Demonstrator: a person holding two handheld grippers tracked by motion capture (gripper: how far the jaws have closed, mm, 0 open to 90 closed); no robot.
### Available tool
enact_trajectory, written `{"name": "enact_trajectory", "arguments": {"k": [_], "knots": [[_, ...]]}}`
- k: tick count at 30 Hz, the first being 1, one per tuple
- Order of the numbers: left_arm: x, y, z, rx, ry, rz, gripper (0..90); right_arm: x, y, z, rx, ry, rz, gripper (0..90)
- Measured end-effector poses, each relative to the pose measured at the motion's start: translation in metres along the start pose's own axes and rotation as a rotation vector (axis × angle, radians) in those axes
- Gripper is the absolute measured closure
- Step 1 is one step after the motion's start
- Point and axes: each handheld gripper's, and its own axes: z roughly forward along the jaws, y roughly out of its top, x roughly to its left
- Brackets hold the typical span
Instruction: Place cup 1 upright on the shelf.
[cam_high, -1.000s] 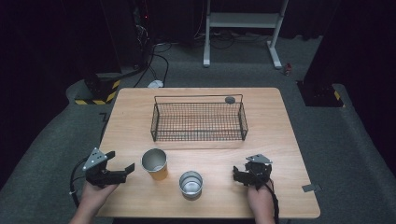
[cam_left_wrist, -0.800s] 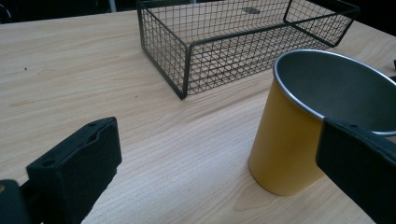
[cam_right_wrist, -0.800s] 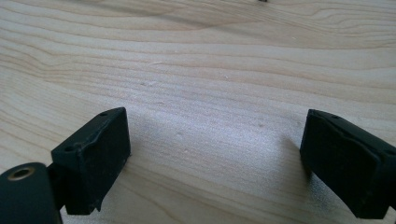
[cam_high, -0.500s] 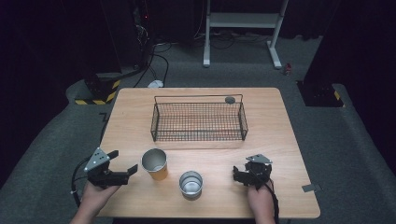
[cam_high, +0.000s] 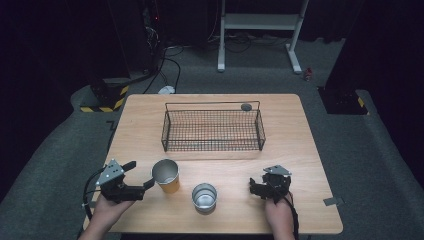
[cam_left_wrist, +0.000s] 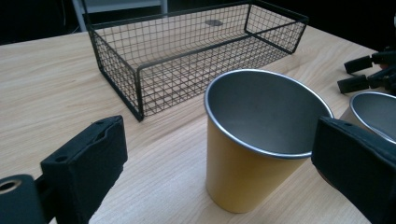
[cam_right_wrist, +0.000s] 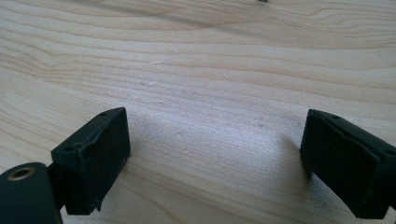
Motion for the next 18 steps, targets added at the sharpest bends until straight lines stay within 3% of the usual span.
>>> {"name": "enact_trajectory", "arguments": {"k": [8, 18], "knots": [[-0.006, 0.001, 0.005, 0.002, -0.016, 0.017, 4.2, 0.000, 0.000, 0.000, 0.000, 0.000, 0.000, 8.5], [-0.012, 0.001, 0.007, -0.041, -0.031, 0.009, 4.2, 0.000, 0.000, 0.000, 0.000, 0.000, 0.000, 8.5]]}}
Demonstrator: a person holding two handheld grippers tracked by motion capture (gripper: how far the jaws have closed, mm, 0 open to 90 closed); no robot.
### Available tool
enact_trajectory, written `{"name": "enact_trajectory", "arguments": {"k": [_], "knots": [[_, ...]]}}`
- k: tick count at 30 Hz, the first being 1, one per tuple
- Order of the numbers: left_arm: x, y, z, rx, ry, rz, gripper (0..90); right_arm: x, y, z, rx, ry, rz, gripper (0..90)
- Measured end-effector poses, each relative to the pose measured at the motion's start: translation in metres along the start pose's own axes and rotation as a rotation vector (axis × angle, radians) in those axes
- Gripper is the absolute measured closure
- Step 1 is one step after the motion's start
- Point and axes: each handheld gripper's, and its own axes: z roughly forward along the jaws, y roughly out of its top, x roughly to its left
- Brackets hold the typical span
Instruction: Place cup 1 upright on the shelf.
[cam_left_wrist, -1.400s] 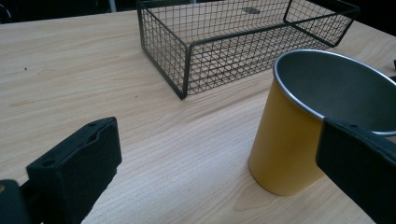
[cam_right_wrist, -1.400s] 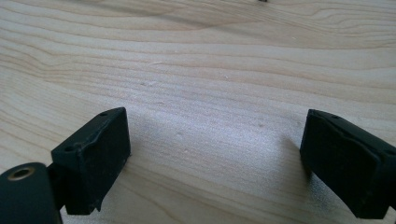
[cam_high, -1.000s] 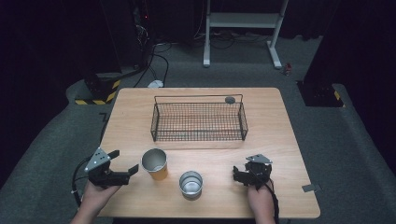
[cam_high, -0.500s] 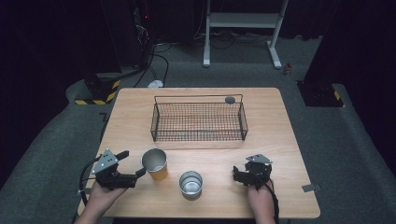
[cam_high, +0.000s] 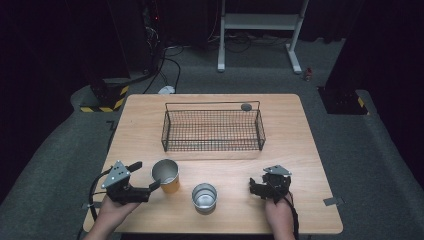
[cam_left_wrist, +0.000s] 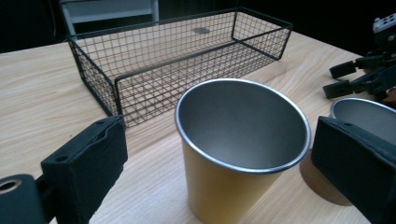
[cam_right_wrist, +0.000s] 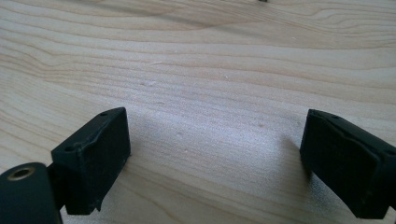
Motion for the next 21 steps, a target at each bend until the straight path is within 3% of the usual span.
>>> {"name": "enact_trajectory", "arguments": {"k": [5, 14, 21], "knots": [[-0.005, 0.003, 0.005, 0.015, 0.000, 0.016, 1.3, 0.000, 0.000, 0.000, 0.000, 0.000, 0.000, 8.5], [-0.009, 0.007, 0.023, 0.096, -0.003, 0.036, 0.0, 0.000, 0.000, 0.000, -0.003, 0.008, -0.009, 8.5], [-0.009, 0.007, 0.029, 0.091, -0.017, 0.046, 0.0, 0.000, 0.000, 0.000, -0.003, 0.008, -0.009, 8.5]]}}
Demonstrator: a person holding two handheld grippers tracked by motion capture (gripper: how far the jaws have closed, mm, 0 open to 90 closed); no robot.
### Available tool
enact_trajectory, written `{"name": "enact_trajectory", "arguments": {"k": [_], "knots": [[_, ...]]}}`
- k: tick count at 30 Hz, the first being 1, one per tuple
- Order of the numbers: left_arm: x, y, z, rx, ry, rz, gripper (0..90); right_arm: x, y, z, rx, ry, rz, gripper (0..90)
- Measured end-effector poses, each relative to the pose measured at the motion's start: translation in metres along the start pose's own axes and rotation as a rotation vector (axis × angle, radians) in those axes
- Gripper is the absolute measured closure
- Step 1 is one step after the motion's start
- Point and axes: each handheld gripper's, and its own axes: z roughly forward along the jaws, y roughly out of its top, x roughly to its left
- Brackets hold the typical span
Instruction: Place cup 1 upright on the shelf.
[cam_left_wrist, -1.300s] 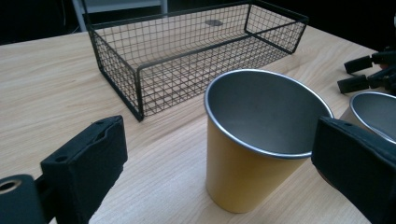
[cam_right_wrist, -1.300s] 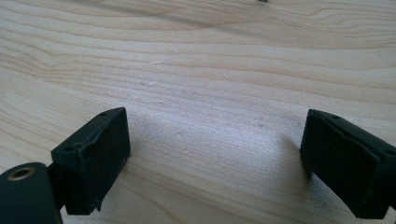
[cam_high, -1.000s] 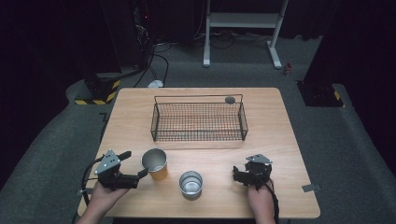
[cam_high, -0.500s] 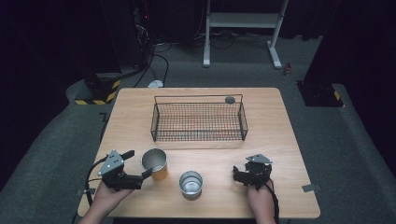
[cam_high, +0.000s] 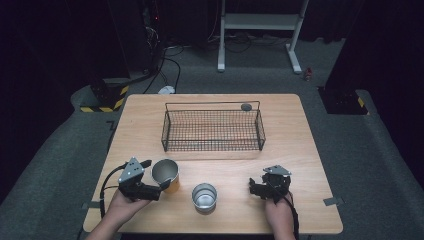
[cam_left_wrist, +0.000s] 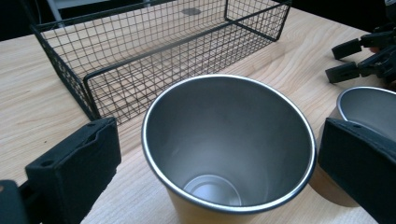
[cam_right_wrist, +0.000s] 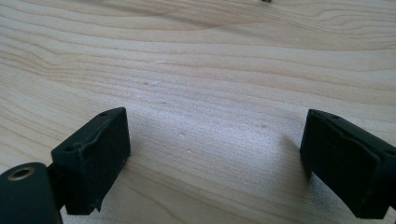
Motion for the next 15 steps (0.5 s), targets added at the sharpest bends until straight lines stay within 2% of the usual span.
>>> {"name": "enact_trajectory", "arguments": {"k": [8, 15], "knots": [[-0.003, 0.000, 0.009, 0.015, -0.016, -0.004, 0.0, 0.000, 0.000, 0.000, 0.000, 0.000, 0.000, 8.5], [-0.006, -0.004, 0.017, 0.007, -0.020, -0.005, 0.0, 0.000, 0.000, 0.000, 0.001, 0.000, 0.003, 8.5]]}}
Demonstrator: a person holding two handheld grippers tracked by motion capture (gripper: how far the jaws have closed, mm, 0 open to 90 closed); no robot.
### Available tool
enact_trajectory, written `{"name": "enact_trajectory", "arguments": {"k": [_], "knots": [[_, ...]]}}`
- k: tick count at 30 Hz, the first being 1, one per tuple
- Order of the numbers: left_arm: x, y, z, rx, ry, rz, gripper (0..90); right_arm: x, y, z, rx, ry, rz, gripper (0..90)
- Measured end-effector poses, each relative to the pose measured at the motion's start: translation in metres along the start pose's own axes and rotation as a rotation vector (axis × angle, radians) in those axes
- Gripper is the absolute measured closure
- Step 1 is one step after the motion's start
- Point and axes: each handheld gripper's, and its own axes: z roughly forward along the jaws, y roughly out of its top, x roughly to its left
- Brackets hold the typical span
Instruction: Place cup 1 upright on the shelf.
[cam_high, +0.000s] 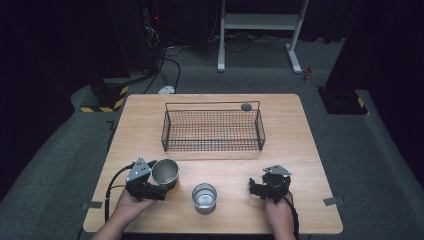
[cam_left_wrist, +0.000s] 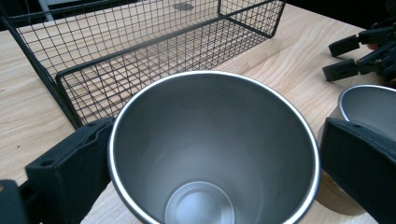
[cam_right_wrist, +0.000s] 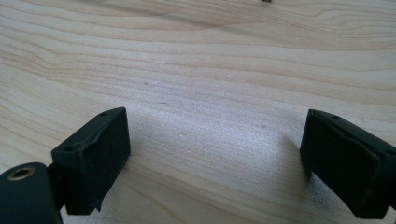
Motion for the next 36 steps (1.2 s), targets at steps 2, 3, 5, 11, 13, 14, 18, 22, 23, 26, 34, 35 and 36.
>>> {"name": "enact_trajectory", "arguments": {"k": [2, 3, 5, 11, 13, 14, 18, 22, 23, 26, 34, 35, 36], "knots": [[0.000, -0.001, 0.002, -0.001, -0.004, 0.000, 0.0, 0.000, 0.000, 0.000, -0.001, 0.000, -0.003, 8.5], [-0.001, -0.002, 0.002, -0.004, -0.003, -0.003, 0.0, 0.000, 0.000, 0.000, -0.001, 0.000, -0.002, 8.5], [-0.001, -0.004, 0.004, 0.000, -0.002, 0.002, 0.0, 0.000, 0.000, 0.000, 0.000, 0.000, 0.000, 8.5], [-0.001, -0.008, 0.008, -0.002, -0.001, 0.001, 0.0, 0.000, 0.000, 0.000, -0.001, 0.000, -0.004, 8.5], [0.000, -0.010, 0.008, 0.003, -0.003, 0.001, 0.0, 0.000, 0.000, 0.000, -0.001, 0.000, -0.002, 8.5], [0.001, -0.010, 0.009, 0.006, -0.002, 0.002, 0.0, 0.000, 0.000, 0.000, -0.001, 0.000, -0.004, 8.5], [0.001, -0.014, 0.010, 0.008, -0.001, -0.001, 0.1, 0.000, 0.000, 0.000, 0.000, 0.000, 0.001, 8.5], [0.002, -0.016, 0.010, 0.010, -0.002, 0.003, 0.5, 0.000, 0.000, 0.000, 0.000, 0.000, 0.000, 8.5], [0.002, -0.016, 0.010, 0.011, -0.001, -0.003, 0.5, 0.000, 0.000, 0.000, 0.000, 0.000, 0.000, 8.5], [0.004, -0.018, 0.010, 0.015, 0.005, -0.005, 0.5, 0.000, 0.000, 0.000, 0.000, 0.000, 0.000, 8.5], [0.007, -0.020, 0.011, 0.021, 0.004, -0.022, 6.3, 0.000, 0.000, 0.000, 0.000, 0.000, 0.000, 8.5], [0.006, -0.020, 0.011, 0.022, 0.004, -0.024, 6.8, 0.000, 0.000, 0.000, 0.000, 0.000, 0.000, 8.5], [0.005, -0.020, 0.012, 0.019, 0.004, -0.026, 7.7, 0.000, 0.000, 0.000, -0.001, 0.000, -0.002, 8.5]]}}
